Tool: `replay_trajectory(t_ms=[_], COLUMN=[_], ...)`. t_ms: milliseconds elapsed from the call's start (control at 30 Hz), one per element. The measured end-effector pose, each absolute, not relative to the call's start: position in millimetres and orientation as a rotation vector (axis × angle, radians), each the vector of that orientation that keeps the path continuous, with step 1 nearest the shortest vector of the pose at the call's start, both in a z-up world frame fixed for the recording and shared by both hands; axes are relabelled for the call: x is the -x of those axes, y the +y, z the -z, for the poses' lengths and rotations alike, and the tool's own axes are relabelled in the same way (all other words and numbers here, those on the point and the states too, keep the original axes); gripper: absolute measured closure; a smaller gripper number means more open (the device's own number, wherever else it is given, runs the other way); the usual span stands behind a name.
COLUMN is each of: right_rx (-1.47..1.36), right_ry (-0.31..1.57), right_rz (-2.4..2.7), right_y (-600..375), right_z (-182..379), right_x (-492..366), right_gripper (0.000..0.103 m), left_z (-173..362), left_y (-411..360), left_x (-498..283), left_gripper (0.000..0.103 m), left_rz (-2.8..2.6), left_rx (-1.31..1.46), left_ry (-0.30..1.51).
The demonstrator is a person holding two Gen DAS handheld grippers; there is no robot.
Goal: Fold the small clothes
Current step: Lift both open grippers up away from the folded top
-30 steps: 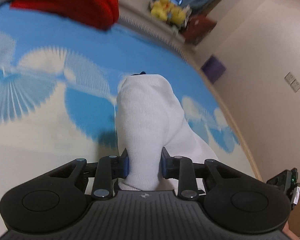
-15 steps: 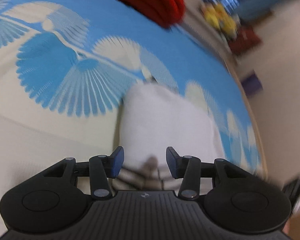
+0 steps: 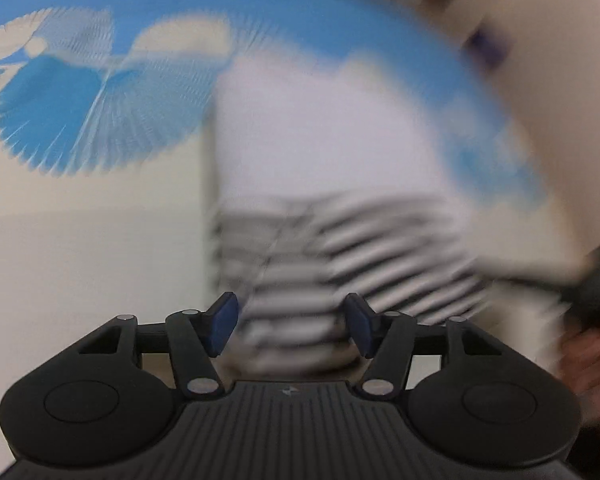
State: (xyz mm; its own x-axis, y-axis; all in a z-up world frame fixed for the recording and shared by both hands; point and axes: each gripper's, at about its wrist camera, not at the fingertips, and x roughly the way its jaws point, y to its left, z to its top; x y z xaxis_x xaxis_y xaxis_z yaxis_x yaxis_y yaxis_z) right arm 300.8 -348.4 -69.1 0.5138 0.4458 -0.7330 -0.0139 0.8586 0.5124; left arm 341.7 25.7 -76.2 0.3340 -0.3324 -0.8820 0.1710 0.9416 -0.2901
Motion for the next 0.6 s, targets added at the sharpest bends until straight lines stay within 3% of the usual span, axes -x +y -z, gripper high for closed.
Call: replay_trajectory(t_ms=[133, 233, 267, 300, 333, 367, 433, 500, 600], right_rx=[-0.453, -0.435, -0.416, -0.39, -0.356, -0.329, -0.269, -0.212, -0.155], right_ry=[1.08, 1.057, 1.028, 0.995, 0.945, 0.899, 0.793, 0.694, 0.565], right_rz=[-0.18, -0.071, -0.058, -0.062, -0.077, -0.089, -0.103, -0.123, -0.161], right_y=[-355.8, -364.5, -365.5, -365.0, -362.7, -360.4, -354.1, -345.2, -333.3], right_z=[77.5, 64.8, 54.5, 42.6, 25.7, 10.9, -22.4, -48.7, -74.6], right_x=[-291.3, -274.6, -266.3, -258.1, -247.1, -237.2, -209.8, -178.4, -125.0], right_gripper=[0.102, 0.096, 0.094, 0.084, 0.065, 0.054, 0.02, 0.012, 0.009], left_z=[59.4, 17.0, 0.7, -13.5, -28.3, -38.8, -60.8, -75.0, -89.0], left_y=[23.4, 21.1, 19.7, 19.1, 19.1, 19.3, 19.2, 16.0, 7.3], left_x=[-327.8, -303.7, -292.4, -282.9, -266.7, -254.5, -216.8, -185.7, -135.8], left_gripper=[0.03, 0.029, 0.023, 0.016, 0.015, 0.015, 0.011, 0.011, 0.011], left_rz=[0.237, 0.189, 0.175, 0.162, 0.149, 0.145, 0.122, 0.101, 0.085], left_rx=[0.119, 0.055, 0.036, 0.024, 0.015, 0.01, 0.009, 0.016, 0.016], left_ry=[1.16, 1.025, 0.978, 0.94, 0.89, 0.847, 0.754, 0.678, 0.626])
